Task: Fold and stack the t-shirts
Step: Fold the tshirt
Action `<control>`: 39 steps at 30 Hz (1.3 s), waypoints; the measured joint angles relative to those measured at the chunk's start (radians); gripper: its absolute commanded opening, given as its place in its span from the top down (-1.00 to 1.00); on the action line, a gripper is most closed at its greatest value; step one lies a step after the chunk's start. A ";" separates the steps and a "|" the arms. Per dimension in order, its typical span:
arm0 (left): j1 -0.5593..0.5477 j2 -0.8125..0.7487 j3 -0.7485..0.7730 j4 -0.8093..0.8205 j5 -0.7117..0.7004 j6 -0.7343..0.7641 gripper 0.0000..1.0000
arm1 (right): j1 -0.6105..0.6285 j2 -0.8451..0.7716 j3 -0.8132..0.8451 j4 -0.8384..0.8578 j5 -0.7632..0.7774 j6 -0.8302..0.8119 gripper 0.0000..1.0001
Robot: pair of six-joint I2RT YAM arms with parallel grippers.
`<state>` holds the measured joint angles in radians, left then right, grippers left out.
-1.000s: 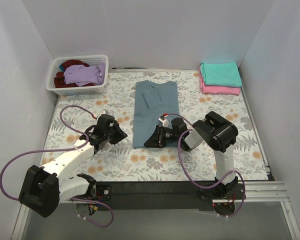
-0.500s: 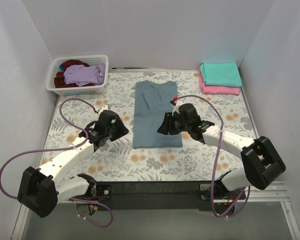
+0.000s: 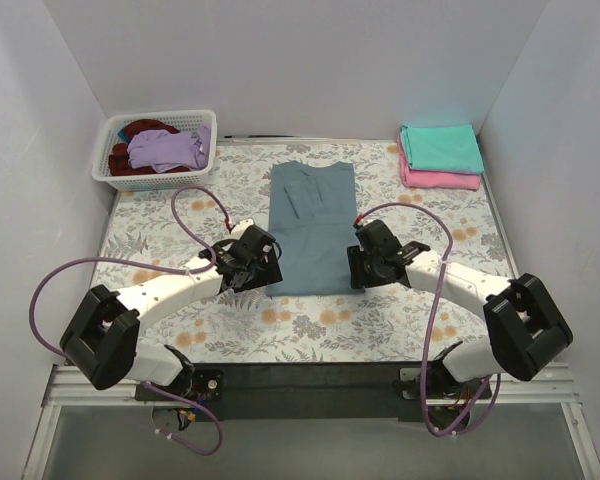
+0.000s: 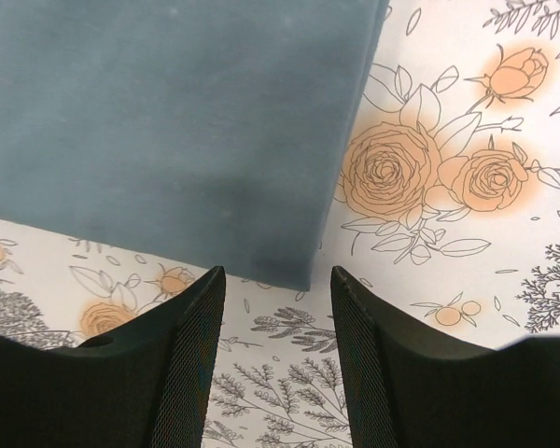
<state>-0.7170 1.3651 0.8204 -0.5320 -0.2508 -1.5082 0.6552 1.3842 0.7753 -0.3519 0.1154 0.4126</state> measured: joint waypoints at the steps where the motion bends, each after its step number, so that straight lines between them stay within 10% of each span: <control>1: 0.000 0.003 0.000 -0.003 -0.001 -0.002 -0.34 | 0.002 0.011 0.000 -0.005 0.006 0.000 -0.12; 16: -0.005 0.072 0.011 -0.018 -0.002 -0.010 -0.30 | 0.041 0.143 0.050 -0.066 0.056 0.007 0.10; 31: -0.005 0.102 0.040 -0.043 0.007 -0.010 -0.31 | 0.048 0.187 0.095 -0.094 0.030 0.032 0.95; 39: -0.006 0.174 0.077 -0.055 0.033 -0.018 -0.19 | 0.048 0.186 0.094 -0.094 0.028 0.027 0.97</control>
<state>-0.7235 1.5391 0.8978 -0.5869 -0.2180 -1.5257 0.7029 1.5700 0.8696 -0.4461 0.1432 0.4393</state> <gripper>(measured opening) 0.619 0.042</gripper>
